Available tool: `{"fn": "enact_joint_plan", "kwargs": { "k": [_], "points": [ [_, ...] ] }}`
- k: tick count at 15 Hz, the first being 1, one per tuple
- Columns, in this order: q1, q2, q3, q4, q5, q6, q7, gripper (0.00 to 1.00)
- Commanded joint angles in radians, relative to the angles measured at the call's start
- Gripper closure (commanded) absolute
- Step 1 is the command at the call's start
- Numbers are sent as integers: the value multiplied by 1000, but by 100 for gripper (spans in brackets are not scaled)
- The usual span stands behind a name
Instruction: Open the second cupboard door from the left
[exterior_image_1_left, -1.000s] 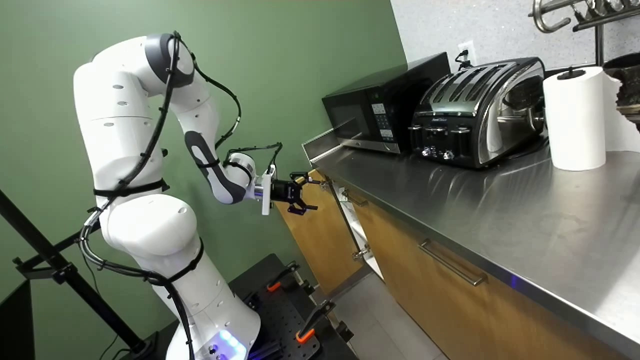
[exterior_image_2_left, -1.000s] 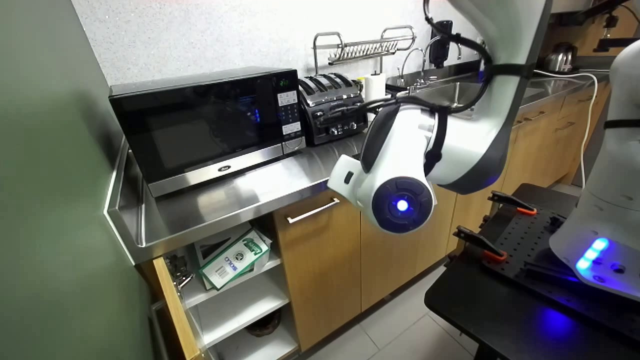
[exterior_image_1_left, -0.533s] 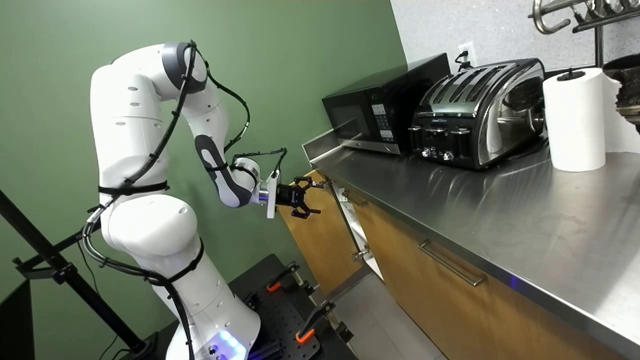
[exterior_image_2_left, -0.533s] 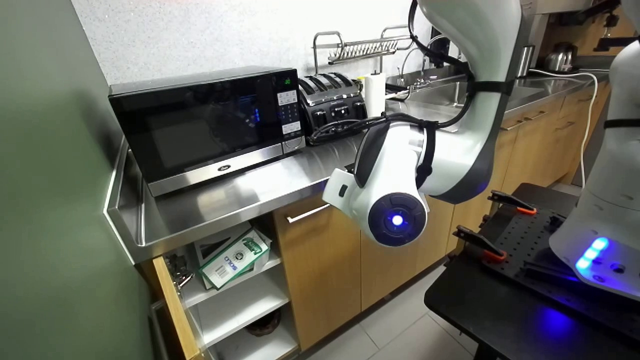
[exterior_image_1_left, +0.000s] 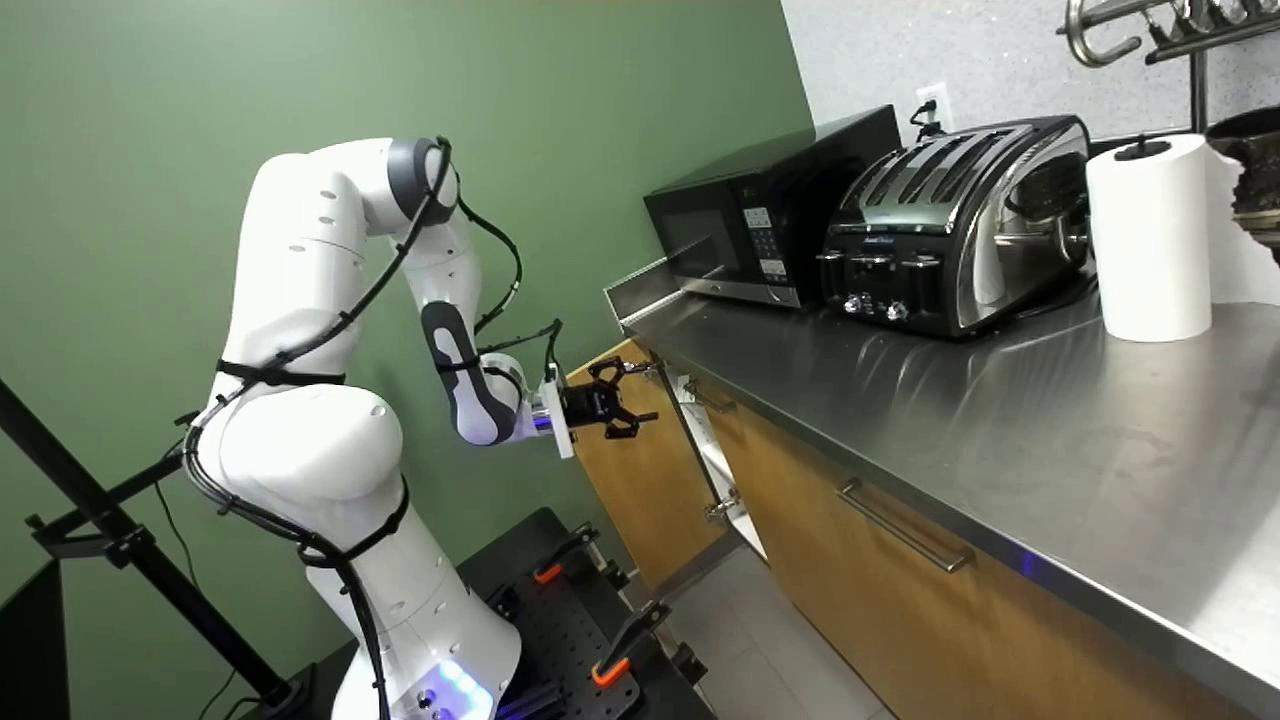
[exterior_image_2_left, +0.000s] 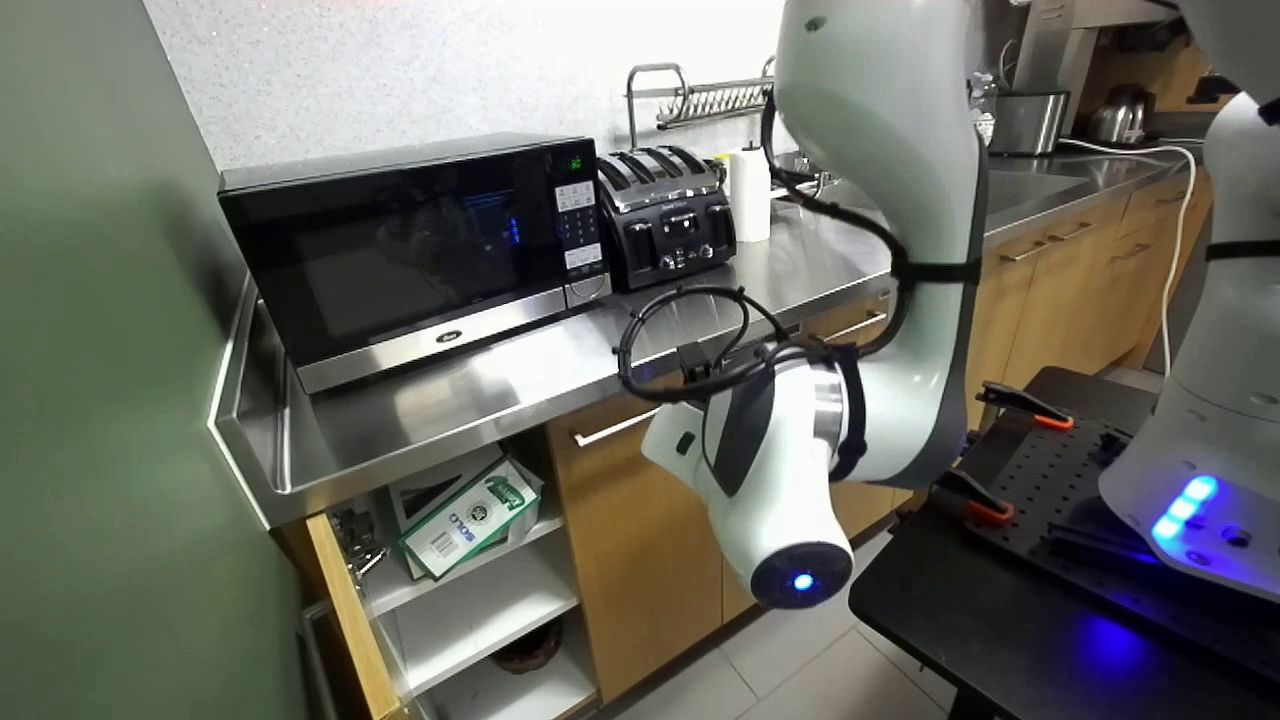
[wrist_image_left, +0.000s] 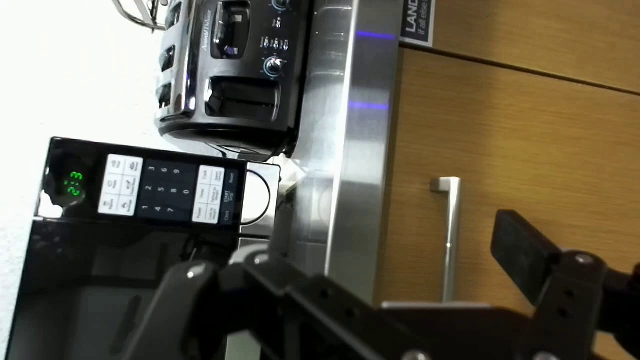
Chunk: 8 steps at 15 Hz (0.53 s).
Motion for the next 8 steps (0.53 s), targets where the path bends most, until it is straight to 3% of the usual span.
{"fn": "enact_joint_plan", "kwargs": {
  "k": [1,2,3,8],
  "points": [
    [45,208,-21,164,-35,-123,136,0],
    [47,243,-18,195,-35,-134,144,0],
    [12,167,9,110,-32,-98,110,0],
    [24,256,3,197,-38,-125,128,0]
  ]
}}
